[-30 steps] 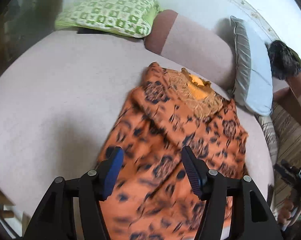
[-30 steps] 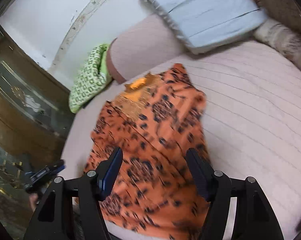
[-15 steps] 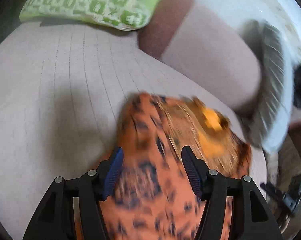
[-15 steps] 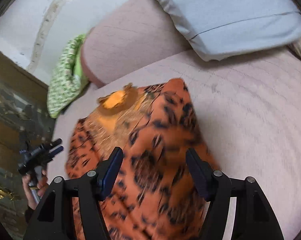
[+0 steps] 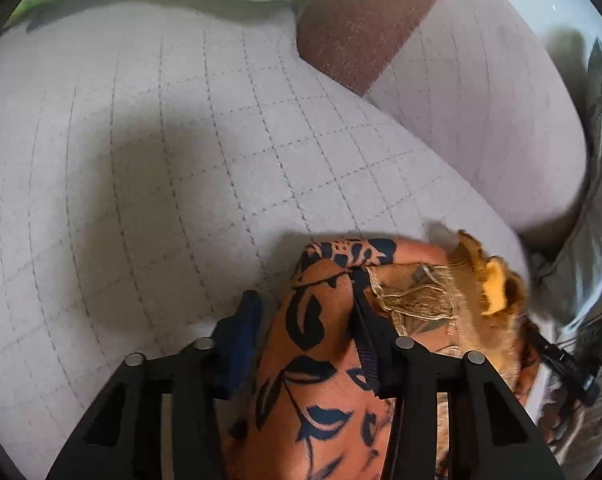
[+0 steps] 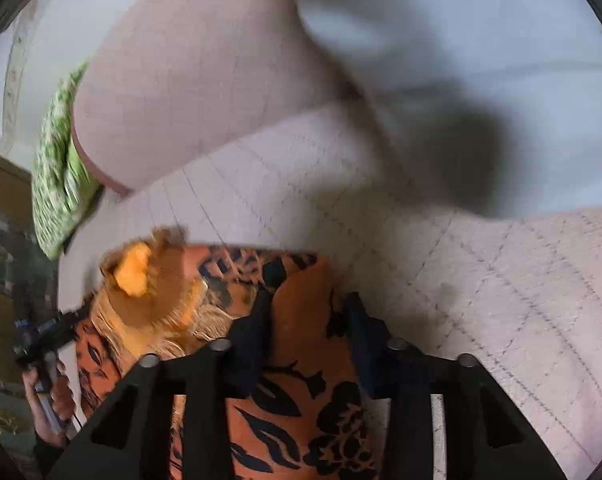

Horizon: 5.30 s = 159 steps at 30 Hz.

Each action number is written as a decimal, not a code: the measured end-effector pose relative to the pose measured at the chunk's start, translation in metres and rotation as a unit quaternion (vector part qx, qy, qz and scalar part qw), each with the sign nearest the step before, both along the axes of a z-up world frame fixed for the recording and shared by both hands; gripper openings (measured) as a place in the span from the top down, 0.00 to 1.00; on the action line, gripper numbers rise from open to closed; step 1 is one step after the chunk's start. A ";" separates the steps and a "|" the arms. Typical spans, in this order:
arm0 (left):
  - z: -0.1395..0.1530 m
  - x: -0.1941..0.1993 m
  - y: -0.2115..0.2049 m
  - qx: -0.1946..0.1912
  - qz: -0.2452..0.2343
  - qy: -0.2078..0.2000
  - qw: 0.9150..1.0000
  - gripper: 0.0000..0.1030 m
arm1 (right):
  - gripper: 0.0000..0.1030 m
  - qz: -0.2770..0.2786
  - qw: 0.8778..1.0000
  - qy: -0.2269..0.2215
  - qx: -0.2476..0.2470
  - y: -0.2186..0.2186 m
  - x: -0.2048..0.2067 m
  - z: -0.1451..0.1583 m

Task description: Fold small clothes

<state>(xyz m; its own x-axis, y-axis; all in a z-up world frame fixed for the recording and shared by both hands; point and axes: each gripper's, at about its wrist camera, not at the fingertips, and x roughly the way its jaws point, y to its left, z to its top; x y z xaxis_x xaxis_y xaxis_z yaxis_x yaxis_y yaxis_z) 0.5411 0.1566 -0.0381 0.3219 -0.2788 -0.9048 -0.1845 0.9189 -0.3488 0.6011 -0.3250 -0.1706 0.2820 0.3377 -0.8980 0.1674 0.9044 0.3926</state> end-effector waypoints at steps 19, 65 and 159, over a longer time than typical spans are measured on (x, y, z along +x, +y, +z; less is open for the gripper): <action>-0.044 0.056 -0.020 0.062 0.004 -0.020 0.998 0.91 | 0.89 -0.002 0.998 -0.023 -0.058 -0.004 -0.004 -0.002; -0.049 -0.365 0.059 -0.102 0.111 -0.039 0.988 0.69 | 0.75 -0.037 0.992 -0.073 -0.098 0.032 -0.441 0.089; -0.073 -0.357 0.077 -0.141 0.086 -0.053 0.985 0.91 | 0.48 0.248 0.966 0.029 0.074 0.392 -0.273 0.109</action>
